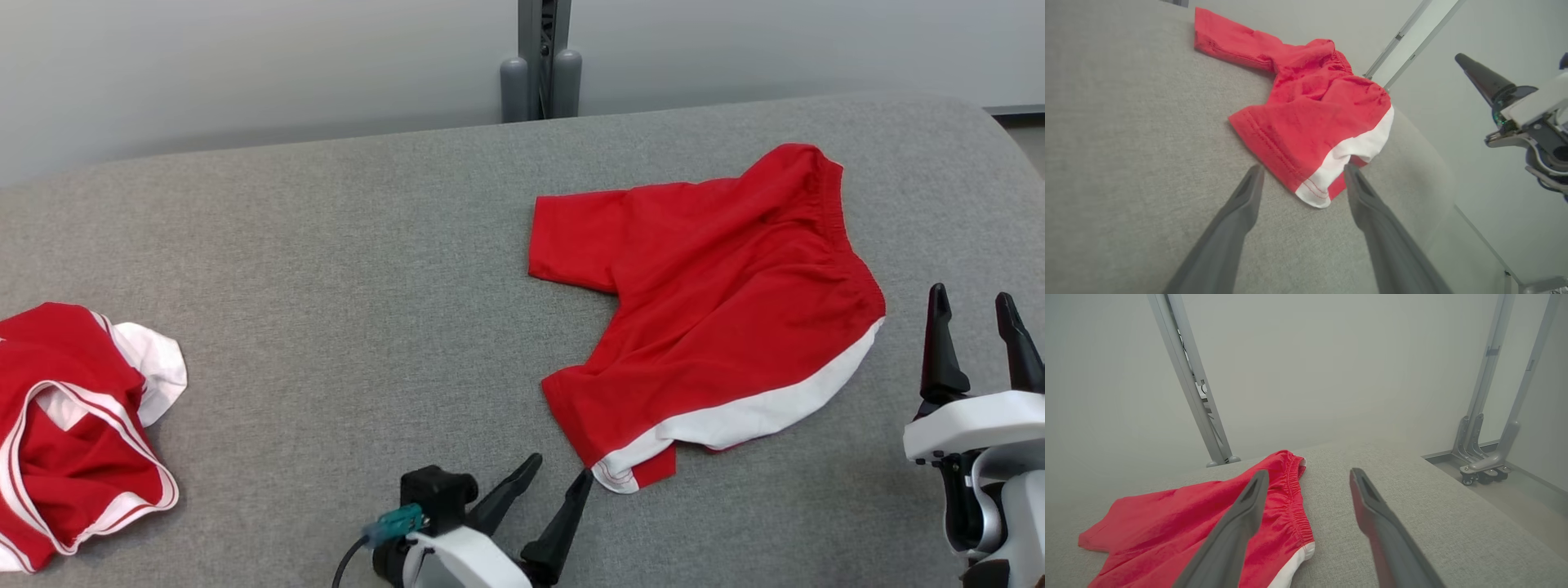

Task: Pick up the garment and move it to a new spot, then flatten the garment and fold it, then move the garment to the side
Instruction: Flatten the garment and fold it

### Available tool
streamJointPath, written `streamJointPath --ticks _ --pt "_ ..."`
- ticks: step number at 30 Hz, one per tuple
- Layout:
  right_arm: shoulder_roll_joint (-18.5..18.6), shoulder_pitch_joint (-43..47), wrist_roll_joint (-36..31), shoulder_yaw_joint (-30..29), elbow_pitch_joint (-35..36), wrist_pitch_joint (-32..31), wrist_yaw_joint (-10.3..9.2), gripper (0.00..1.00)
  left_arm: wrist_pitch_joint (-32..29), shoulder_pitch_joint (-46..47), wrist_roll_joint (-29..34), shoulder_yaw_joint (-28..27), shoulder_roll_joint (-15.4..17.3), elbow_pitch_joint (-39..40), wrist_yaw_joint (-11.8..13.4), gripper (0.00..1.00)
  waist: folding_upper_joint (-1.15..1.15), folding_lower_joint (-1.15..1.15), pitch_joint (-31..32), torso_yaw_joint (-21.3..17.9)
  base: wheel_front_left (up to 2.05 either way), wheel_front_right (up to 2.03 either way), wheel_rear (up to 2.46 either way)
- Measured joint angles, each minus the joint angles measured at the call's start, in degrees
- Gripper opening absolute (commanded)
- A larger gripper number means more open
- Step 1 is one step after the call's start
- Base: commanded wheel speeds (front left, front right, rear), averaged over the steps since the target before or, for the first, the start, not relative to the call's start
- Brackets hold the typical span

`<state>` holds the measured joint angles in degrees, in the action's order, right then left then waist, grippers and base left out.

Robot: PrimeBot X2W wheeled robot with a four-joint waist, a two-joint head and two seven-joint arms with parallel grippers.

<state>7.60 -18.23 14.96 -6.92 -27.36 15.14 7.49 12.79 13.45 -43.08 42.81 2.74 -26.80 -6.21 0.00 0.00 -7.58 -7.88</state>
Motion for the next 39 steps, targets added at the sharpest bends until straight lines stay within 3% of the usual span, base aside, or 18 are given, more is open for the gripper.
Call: streamJointPath --ticks 4,8,17,23,24,25,27,39 --pt "-0.26 -0.62 -0.36 0.26 -0.07 0.00 0.00 1.00 -2.88 3.73 -7.99 4.54 0.01 -2.42 0.04 1.00 0.00 0.00 -1.27 -0.94 0.00 0.00 0.00" --pt "-0.46 -1.31 -0.37 0.43 -0.02 0.00 0.00 1.00 -4.93 7.25 -13.66 8.33 -0.02 -4.63 1.87 1.00 0.00 0.00 -2.52 -2.12 0.00 0.00 0.00" --pt "-0.91 -2.51 -0.34 0.21 0.58 0.00 0.00 1.00 -6.79 13.29 -18.98 15.14 -0.16 -9.16 6.21 1.00 0.00 0.00 -5.44 -3.99 0.00 0.00 0.00" --pt "-1.12 -2.65 -0.29 -0.22 0.87 0.00 0.00 1.00 -6.10 15.38 -21.68 18.34 -0.09 -9.75 6.16 1.00 0.00 0.00 -6.31 -4.16 0.00 0.00 0.00" --pt "-1.12 -2.65 -0.29 -0.22 0.87 0.00 0.00 1.00 -6.10 15.38 -21.68 18.34 -0.09 -9.75 6.16 0.85 0.00 0.00 -6.31 -4.16 0.00 0.00 0.00" --pt "-1.13 -2.66 -0.29 -0.31 0.86 0.00 0.00 1.00 -5.66 15.56 -22.10 18.79 -0.05 -9.77 5.99 0.44 0.00 0.00 -6.34 -4.09 0.00 0.00 0.00" --pt "-1.16 -2.68 -0.31 -0.49 0.80 0.00 0.00 1.00 -4.92 16.05 -22.95 19.56 -0.08 -10.02 5.70 0.00 0.00 0.00 -6.31 -3.89 0.00 0.00 0.00" --pt "-1.11 -2.34 -1.21 -0.32 -1.30 0.00 0.00 1.00 -0.91 16.03 -25.72 22.35 -0.35 -14.17 3.18 0.00 0.00 0.00 -2.91 -1.00 0.00 0.00 0.00"
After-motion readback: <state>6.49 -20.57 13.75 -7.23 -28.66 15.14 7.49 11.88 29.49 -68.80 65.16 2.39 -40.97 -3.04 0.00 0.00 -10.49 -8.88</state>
